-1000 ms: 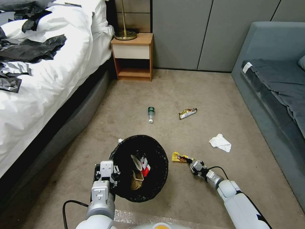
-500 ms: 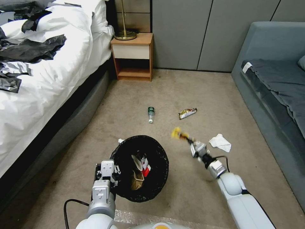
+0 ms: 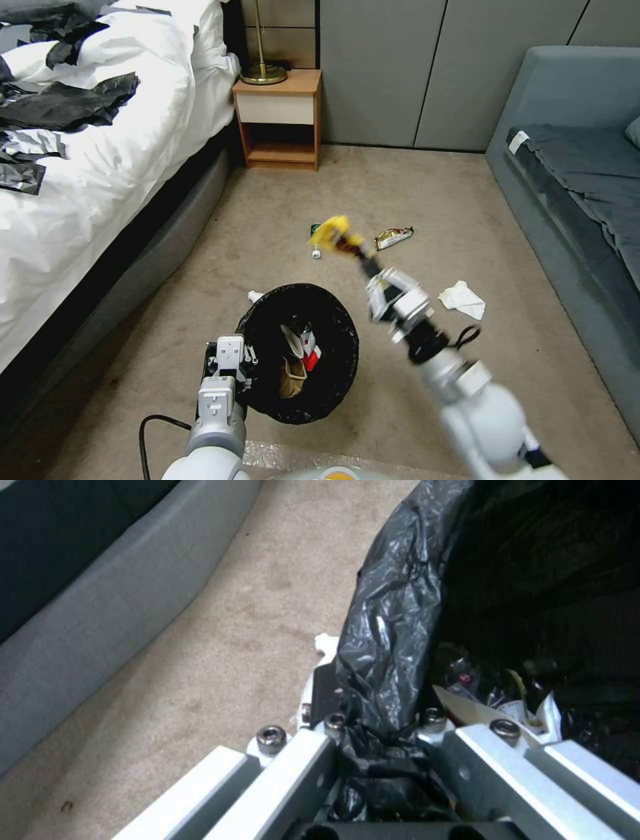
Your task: Pick up the trash bin, then pick up the garbage from the floor and place it into the trash bin.
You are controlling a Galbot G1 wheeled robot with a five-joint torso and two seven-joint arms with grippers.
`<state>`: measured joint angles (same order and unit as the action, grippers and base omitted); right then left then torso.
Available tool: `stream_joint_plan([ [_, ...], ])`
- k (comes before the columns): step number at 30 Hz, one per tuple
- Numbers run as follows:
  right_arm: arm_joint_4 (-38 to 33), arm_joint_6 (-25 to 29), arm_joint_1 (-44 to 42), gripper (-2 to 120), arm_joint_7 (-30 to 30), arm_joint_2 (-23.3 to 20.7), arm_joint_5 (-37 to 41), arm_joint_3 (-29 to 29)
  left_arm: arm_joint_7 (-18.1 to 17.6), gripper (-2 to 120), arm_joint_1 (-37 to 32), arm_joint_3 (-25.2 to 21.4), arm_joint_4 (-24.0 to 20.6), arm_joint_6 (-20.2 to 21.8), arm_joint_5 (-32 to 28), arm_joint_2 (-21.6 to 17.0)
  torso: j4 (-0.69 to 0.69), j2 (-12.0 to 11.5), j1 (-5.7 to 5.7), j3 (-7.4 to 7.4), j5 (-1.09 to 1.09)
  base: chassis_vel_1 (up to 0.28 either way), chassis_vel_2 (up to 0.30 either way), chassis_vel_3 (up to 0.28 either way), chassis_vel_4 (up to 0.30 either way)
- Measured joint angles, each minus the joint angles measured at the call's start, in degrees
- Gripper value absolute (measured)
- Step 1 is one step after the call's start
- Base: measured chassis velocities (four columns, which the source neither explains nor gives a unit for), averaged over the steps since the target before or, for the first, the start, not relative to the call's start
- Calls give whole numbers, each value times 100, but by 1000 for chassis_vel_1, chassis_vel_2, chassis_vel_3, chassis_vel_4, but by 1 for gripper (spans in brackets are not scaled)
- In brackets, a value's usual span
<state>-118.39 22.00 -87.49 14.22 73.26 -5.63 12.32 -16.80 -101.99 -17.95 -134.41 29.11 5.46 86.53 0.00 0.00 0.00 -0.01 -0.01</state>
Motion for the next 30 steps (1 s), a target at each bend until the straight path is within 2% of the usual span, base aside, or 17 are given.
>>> stream_joint_plan([
  [8, 903, 167, 34, 0, -7, 196, -447, -487, 6, 0, -43, 77, -52, 47, -46, 14, 1, 0, 0, 0, 1, 0, 0, 0, 0],
  [17, 1586, 78, 390, 2, -313, 411, -702, -666, 4, 0, -69, 83, -52, 45, -14, 28, 1, 0, 0, 0, 0, 0, 0, 0, 0],
  [20, 1715, 78, 430, 14, -355, 427, -794, -666, 4, 0, -67, 79, -53, 44, -13, 28, 1, 0, 0, 0, 0, 0, 0, 0, 0],
  [22, 1730, 79, 432, 17, -360, 426, -802, -666, 4, 0, -65, 77, -52, 44, -13, 28, 1, 0, 0, 1, 0, 0, 0, 0, 0],
  [24, 1732, 79, 428, 29, -365, 423, -804, -667, 4, 0, -55, 76, -53, 43, -13, 34, 1, 0, 0, 0, 0, 0, 0, 0, 0],
  [25, 1732, 79, 428, 29, -365, 423, -804, -667, 4, 0, -55, 76, -53, 43, -13, 34, 1, 0, 0, 0, 0, 0, 0, 0, 0],
  [26, 1723, 80, 425, 37, -366, 428, -804, -667, 4, 0, -47, 80, -45, 41, -8, 46, 0, 0, 0, 1, 0, 0, 0, 0, 0],
  [28, 1716, 80, 424, 38, -366, 431, -804, -667, 4, 0, -44, 84, -41, 40, -5, 51, 0, 0, 0, 1, 0, 0, 0, 0, 0],
  [30, 1695, 81, 413, 50, -367, 435, -804, -667, 7, 0, -33, 97, -32, 40, -1, 64, 1, 0, 0, 0, 0, 0, 0, 0, 0],
])
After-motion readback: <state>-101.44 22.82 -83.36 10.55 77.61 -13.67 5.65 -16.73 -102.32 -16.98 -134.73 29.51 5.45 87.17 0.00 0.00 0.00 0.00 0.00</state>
